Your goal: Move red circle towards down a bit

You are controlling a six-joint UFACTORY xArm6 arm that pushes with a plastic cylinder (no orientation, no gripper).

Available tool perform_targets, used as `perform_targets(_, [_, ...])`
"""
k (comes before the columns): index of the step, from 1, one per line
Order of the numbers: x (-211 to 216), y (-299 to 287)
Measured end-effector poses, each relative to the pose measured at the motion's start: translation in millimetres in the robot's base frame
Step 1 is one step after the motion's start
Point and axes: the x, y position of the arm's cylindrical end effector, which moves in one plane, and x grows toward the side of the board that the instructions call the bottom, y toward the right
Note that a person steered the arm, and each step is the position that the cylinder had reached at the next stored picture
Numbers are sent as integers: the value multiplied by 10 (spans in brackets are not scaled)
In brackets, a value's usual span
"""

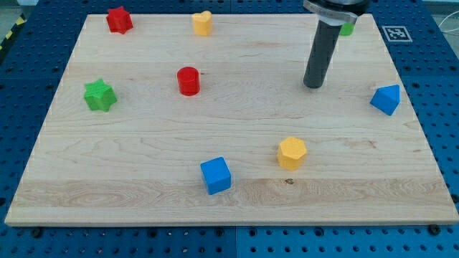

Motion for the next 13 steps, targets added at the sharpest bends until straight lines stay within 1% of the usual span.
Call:
perform_targets(1, [-174, -239])
perform_targets(2, [-339, -648])
perform_targets(4, [-280, -1661])
perform_targets(5, [-226, -2078])
perform_targets(6, [-139, -2300])
perform_targets(8, [-410, -2577])
perform_targets(9, [-337, -2630])
perform_targets(10, [-77, -2633])
perform_targets(13, [487, -2482])
